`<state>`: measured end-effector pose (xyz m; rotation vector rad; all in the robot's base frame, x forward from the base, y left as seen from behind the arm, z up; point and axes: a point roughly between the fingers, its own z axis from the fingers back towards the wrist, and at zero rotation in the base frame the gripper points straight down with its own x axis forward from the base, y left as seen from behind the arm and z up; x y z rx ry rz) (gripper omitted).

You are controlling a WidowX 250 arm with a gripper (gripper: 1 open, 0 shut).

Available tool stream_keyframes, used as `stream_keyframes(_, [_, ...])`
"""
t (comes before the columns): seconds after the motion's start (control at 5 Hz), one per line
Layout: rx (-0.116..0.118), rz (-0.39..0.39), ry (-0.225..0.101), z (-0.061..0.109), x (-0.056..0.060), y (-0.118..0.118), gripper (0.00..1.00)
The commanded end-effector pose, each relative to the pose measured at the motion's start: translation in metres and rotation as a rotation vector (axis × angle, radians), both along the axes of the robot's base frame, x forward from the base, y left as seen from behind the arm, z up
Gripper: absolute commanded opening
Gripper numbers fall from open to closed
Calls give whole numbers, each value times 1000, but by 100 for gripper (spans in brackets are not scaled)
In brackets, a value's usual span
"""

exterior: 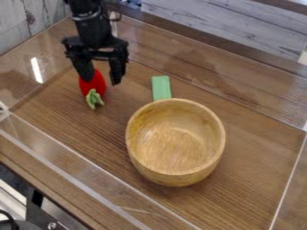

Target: Move the red object to the right side of the table

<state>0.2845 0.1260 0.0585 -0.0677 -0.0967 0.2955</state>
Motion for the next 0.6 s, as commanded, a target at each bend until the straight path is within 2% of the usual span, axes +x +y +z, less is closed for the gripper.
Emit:
stream_keyframes(0.0, [29, 35, -17, -4, 2, 17, 100])
stream_keyframes(0.2, [33, 65, -7, -13, 1, 33, 0])
stream_keyframes(0.4, [28, 89, -11, -9, 0, 42, 0])
